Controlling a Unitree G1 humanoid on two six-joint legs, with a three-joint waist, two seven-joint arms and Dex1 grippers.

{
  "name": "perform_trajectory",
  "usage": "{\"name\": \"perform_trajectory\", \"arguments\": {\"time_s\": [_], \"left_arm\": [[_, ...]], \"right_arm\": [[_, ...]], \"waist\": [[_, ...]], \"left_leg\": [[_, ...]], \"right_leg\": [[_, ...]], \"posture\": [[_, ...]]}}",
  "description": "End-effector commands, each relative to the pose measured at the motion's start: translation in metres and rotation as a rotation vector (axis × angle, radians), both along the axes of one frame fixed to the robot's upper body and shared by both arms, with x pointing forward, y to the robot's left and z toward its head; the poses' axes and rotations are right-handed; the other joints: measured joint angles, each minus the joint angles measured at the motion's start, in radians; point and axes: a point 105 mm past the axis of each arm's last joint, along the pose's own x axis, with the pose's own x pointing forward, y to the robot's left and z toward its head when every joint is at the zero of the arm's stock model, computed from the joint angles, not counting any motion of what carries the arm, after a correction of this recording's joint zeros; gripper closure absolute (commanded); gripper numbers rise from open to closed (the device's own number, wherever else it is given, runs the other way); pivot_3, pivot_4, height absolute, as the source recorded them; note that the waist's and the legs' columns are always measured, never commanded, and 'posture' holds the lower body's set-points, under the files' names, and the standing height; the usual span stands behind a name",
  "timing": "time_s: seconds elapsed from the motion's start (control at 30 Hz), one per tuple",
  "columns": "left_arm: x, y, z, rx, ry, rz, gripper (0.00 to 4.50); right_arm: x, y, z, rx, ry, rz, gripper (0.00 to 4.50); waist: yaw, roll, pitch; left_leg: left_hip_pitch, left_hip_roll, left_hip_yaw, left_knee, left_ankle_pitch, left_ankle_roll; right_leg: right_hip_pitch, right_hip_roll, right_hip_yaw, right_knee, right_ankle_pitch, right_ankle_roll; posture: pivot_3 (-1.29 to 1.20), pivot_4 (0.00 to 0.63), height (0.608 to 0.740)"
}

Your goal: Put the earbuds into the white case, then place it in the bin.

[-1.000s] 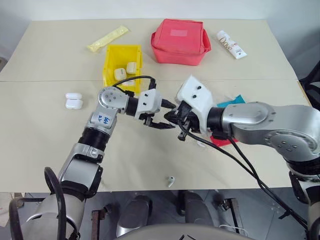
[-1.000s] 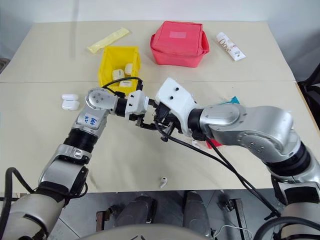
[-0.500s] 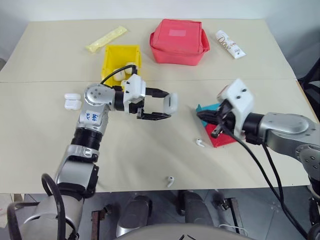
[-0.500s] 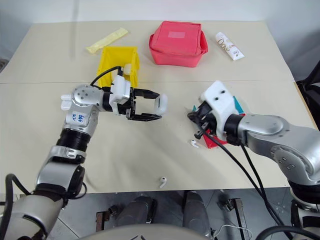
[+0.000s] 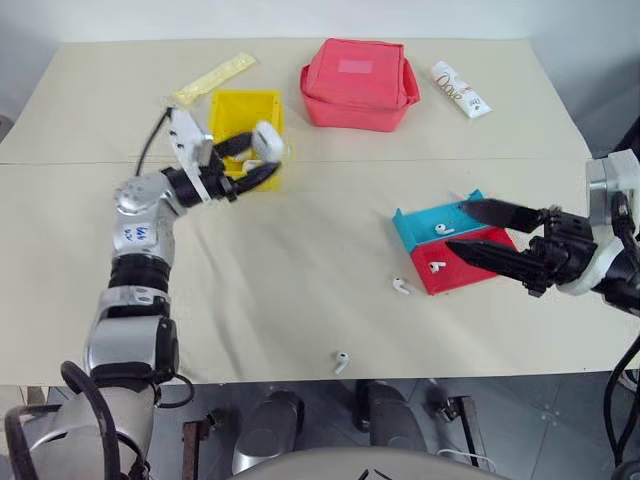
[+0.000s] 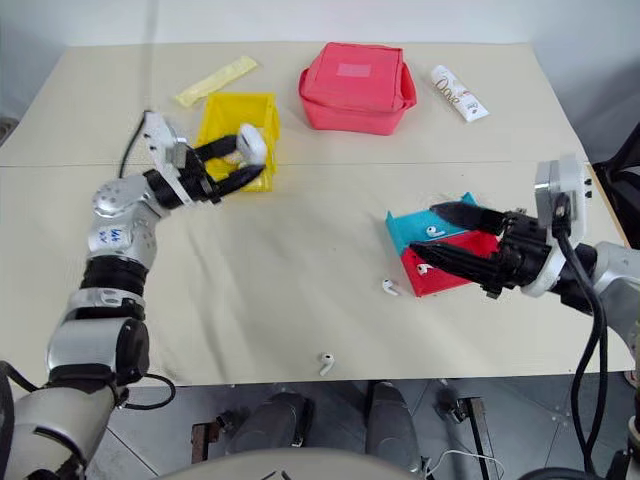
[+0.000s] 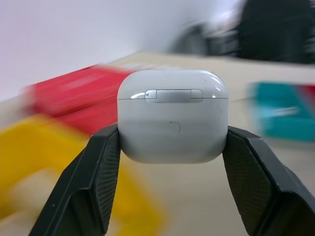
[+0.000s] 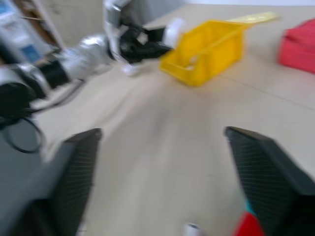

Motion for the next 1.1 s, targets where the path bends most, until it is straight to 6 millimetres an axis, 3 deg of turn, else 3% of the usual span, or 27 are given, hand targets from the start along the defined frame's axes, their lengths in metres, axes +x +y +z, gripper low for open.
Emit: {"name": "perform_trajectory", "arguments": {"time_s": [0.03, 0.13, 0.17, 0.3, 0.53, 0.6, 0.7, 0.8, 0.93, 1.1], "left_arm": [[0.017, 0.014, 0.013, 0.005, -0.03, 0.16, 1.74], [0.022, 0.014, 0.012, 0.03, -0.012, 0.18, 1.74], [0.022, 0.011, 0.011, 0.04, -0.008, 0.159, 1.02], [0.016, -0.001, 0.017, 0.049, -0.045, 0.07, 0.02], [-0.022, 0.001, 0.025, 0.053, -0.151, -0.166, 0.02], [-0.036, 0.005, 0.015, 0.092, -0.107, -0.217, 0.02], [-0.075, 0.022, -0.01, 0.175, -0.016, -0.332, 0.02], [-0.101, 0.042, -0.02, 0.166, 0.045, -0.358, 0.02], [-0.113, 0.057, -0.034, 0.193, 0.087, -0.317, 0.02], [-0.119, 0.058, -0.039, 0.148, 0.092, -0.285, 0.02]], "right_arm": [[-0.003, 0.006, 0.006, -0.006, -0.054, 0.018, 0.01], [-0.004, 0.009, 0.004, 0.0, -0.054, 0.014, 0.01], [-0.003, 0.009, 0.004, 0.001, -0.055, 0.011, 0.0], [-0.003, 0.009, 0.005, -0.001, -0.057, 0.013, 0.0], [-0.005, 0.006, 0.008, -0.041, -0.048, 0.069, 0.0], [-0.008, 0.002, 0.004, -0.085, -0.027, 0.104, 0.0], [-0.012, -0.009, -0.014, -0.205, 0.031, 0.156, 0.0], [-0.005, -0.034, -0.038, -0.343, 0.04, 0.126, 0.0], [0.001, -0.056, -0.051, -0.346, 0.073, 0.127, 0.0], [0.015, -0.072, -0.052, -0.317, 0.069, 0.117, 0.0]], "waist": [[0.001, 0.0, 0.0], [0.003, -0.001, 0.0], [0.003, -0.001, 0.0], [0.001, -0.001, 0.0], [-0.006, -0.001, 0.0], [-0.011, 0.0, 0.0], [-0.028, 0.0, 0.0], [-0.028, 0.0, 0.0], [-0.014, 0.001, 0.001], [-0.016, 0.004, 0.001]], "left_leg": [[0.0, 0.0, 0.0, 0.0, 0.0, 0.0], [0.0, 0.0, 0.0, 0.001, 0.0, 0.0], [-0.001, 0.0, 0.0, 0.001, 0.0, 0.0], [-0.001, 0.0, 0.0, 0.001, 0.0, 0.0], [0.0, 0.0, 0.0, 0.0, 0.0, 0.0], [0.0, 0.001, 0.0, 0.0, 0.0, -0.001], [0.0, 0.001, 0.001, -0.001, 0.0, -0.001], [0.0, 0.002, 0.001, -0.001, 0.0, -0.001], [0.0, 0.0, 0.0, 0.001, 0.0, 0.0], [0.001, 0.001, 0.001, 0.0, 0.0, -0.001]], "right_leg": [[0.0, 0.0, 0.0, 0.0, 0.0, 0.0], [0.0, 0.0, 0.0, 0.0, 0.0, 0.0], [0.0, 0.0, 0.0, 0.0, 0.0, 0.0], [0.0, 0.0, 0.0, 0.001, 0.0, 0.0], [0.0, -0.001, 0.0, 0.0, 0.0, 0.0], [0.0, -0.001, 0.0, 0.0, 0.0, 0.0], [-0.001, -0.001, 0.001, 0.001, 0.0, -0.001], [0.0, 0.0, 0.0, 0.001, -0.001, -0.001], [0.001, -0.001, 0.0, 0.001, -0.001, -0.001], [0.001, -0.001, 0.001, 0.001, 0.0, -0.001]], "posture": [[0.0, 0.15, 0.74], [0.0, 0.15, 0.74], [0.0, 0.15, 0.74], [0.0, 0.15, 0.74], [0.0, 0.15, 0.74], [0.0, 0.15, 0.74], [0.0, 0.15, 0.74], [0.0, 0.15, 0.74], [0.0, 0.15, 0.74], [0.0, 0.15, 0.74]]}}
